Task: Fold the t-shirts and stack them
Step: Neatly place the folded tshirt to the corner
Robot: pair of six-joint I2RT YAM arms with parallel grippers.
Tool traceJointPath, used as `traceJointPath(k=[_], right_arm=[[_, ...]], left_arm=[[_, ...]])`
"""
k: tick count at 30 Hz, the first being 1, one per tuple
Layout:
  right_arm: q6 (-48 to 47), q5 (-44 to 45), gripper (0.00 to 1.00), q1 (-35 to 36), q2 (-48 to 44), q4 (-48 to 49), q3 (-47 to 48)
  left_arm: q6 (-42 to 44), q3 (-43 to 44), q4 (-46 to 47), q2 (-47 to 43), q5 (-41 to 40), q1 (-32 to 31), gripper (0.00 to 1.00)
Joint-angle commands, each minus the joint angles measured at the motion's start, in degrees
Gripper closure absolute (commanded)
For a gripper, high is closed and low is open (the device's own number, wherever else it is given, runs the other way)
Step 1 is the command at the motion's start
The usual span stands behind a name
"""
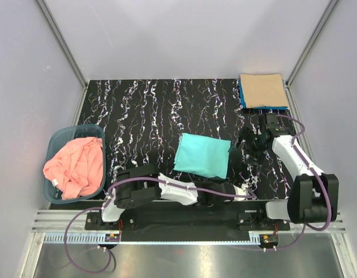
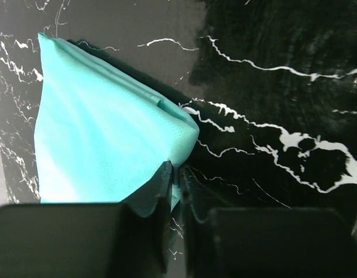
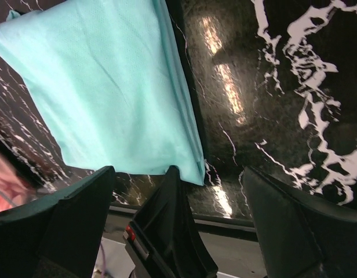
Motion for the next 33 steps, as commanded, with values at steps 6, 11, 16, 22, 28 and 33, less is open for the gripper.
traceJointPath(k=[6, 11, 16, 22, 28, 33], right_arm=[[2.8, -8.58, 0.0, -2.08, 10.14, 8.63, 0.72], [2.1, -13.77, 0.0, -2.09, 14.53, 13.37, 0.9], [3.33, -16.93, 0.0, -2.09, 17.52, 17.6, 1.07], [5.26, -19.57, 0.0, -2.09, 19.72, 21.28, -0.76], [9.65, -22.38, 0.0, -2.09, 22.62, 27.79, -1.91], [12.29, -22.12, 0.05, -2.09, 24.91, 30.6, -2.17]], left_arm=[[-2.53, -0.87, 1.9, -1.21, 1.49, 2.28, 1.0], [-5.34, -3.06, 2.17, -7.27, 2.81, 4.57, 1.0], [-6.75, -3.77, 1.29, -12.02, 3.16, 6.41, 1.0], [-7.89, -2.54, -0.82, -14.66, 3.6, 7.47, 1.0], [-7.98, -2.27, -1.61, -16.24, 3.6, 7.64, 1.0], [-8.16, -2.1, -2.05, -16.86, 3.51, 7.73, 1.0]])
